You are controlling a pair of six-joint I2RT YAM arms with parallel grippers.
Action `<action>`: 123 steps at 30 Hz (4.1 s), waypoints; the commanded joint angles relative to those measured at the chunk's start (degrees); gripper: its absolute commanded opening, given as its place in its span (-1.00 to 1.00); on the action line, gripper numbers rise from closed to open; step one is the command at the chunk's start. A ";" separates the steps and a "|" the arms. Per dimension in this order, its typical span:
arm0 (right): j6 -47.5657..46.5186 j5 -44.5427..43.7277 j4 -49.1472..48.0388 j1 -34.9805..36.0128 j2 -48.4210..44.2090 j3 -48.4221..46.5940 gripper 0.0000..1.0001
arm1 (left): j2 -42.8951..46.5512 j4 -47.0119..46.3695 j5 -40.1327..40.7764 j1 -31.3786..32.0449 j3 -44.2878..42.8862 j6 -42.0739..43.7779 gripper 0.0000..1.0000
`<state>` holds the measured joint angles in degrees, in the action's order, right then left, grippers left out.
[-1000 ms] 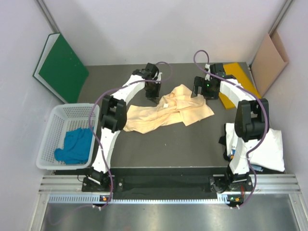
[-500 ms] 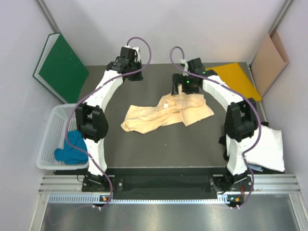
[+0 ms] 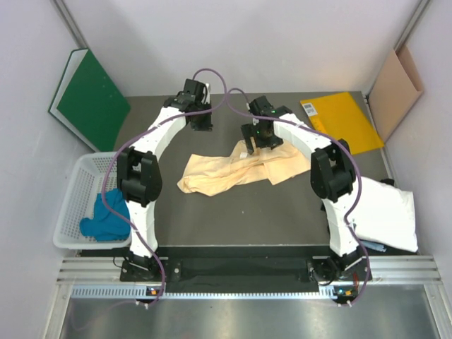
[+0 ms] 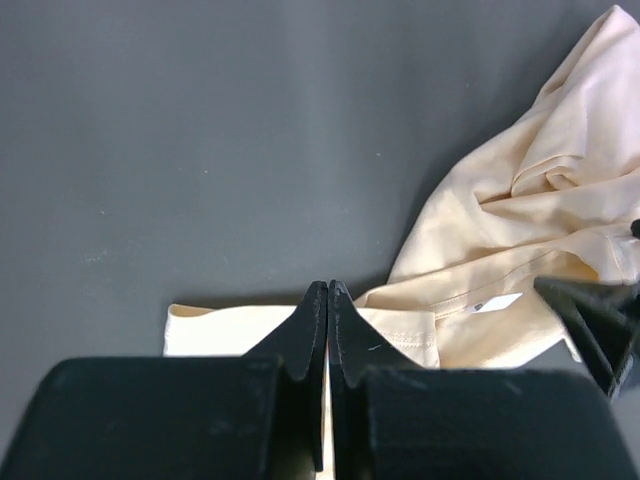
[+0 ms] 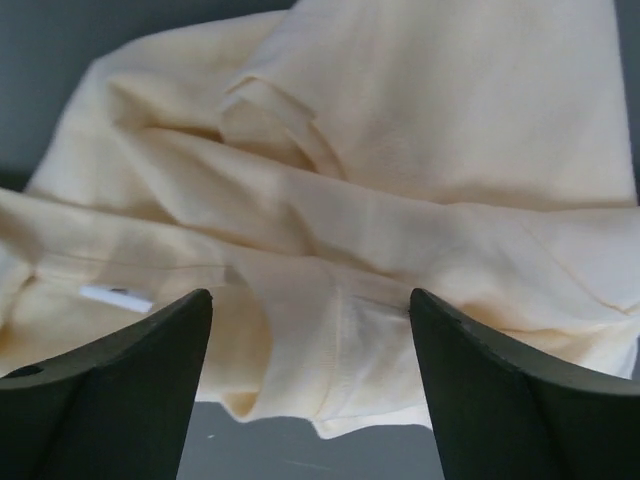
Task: Fold and stack the t-shirts
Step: Flatten the tshirt out
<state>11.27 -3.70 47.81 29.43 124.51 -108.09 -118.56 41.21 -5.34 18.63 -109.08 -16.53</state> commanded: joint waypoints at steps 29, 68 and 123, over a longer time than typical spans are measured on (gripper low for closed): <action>-2.48 -19.32 -14.85 0.01 -22.73 -4.77 -1.00 | 0.86 -3.04 -16.02 0.17 3.61 0.10 0.98; -0.28 -1.83 -14.76 1.51 -23.08 0.69 0.18 | 3.69 -22.76 -30.45 5.36 -2.98 -8.79 -1.00; 8.25 9.58 -26.80 -25.92 -29.24 38.57 0.99 | 38.68 -18.55 -14.52 -13.45 50.90 -20.91 -1.00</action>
<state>20.38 1.21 25.52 2.13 93.76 -68.36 -80.82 18.72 -25.32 5.61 -58.30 -41.76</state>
